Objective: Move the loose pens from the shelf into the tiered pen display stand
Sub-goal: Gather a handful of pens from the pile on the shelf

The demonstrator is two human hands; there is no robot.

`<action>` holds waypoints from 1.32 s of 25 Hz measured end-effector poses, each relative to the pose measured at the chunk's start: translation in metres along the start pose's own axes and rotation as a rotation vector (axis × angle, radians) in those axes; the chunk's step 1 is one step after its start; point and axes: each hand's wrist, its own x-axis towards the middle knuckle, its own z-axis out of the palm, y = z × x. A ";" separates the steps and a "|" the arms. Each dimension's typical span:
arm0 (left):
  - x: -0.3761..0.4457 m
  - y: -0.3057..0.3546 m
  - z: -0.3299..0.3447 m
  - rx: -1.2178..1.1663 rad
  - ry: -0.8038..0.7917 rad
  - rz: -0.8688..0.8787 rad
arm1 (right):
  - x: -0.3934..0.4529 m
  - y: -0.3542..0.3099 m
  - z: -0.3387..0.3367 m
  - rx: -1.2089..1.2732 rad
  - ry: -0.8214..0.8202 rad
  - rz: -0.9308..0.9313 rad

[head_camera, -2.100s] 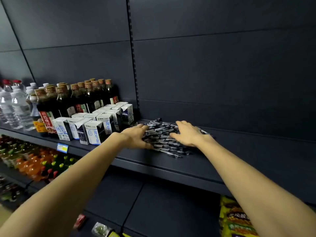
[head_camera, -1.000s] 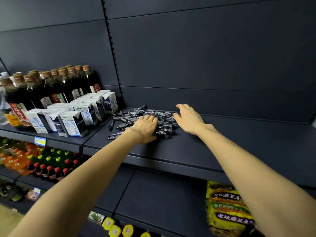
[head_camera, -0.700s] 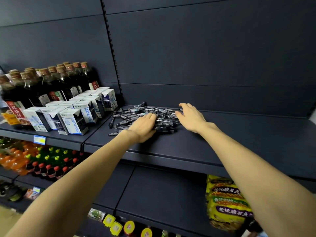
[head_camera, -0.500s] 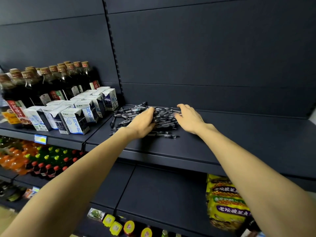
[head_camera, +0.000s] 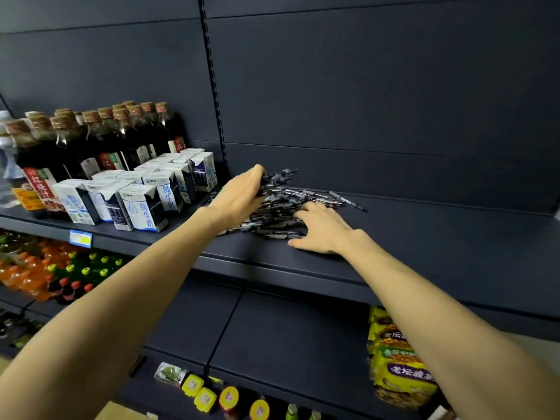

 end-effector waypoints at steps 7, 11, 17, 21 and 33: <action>-0.010 -0.012 -0.012 0.065 0.047 0.003 | 0.019 -0.011 -0.015 -0.085 -0.065 0.037; -0.012 -0.017 -0.018 0.201 0.060 -0.068 | 0.021 -0.002 -0.024 -0.082 -0.124 0.113; -0.011 -0.013 -0.012 0.242 0.007 -0.088 | 0.026 0.010 -0.027 -0.151 -0.201 0.157; -0.006 -0.015 -0.007 0.223 -0.006 -0.052 | 0.022 0.013 -0.021 -0.217 -0.070 0.124; -0.012 -0.014 0.008 0.073 0.009 0.020 | 0.010 0.001 -0.006 0.469 0.043 0.825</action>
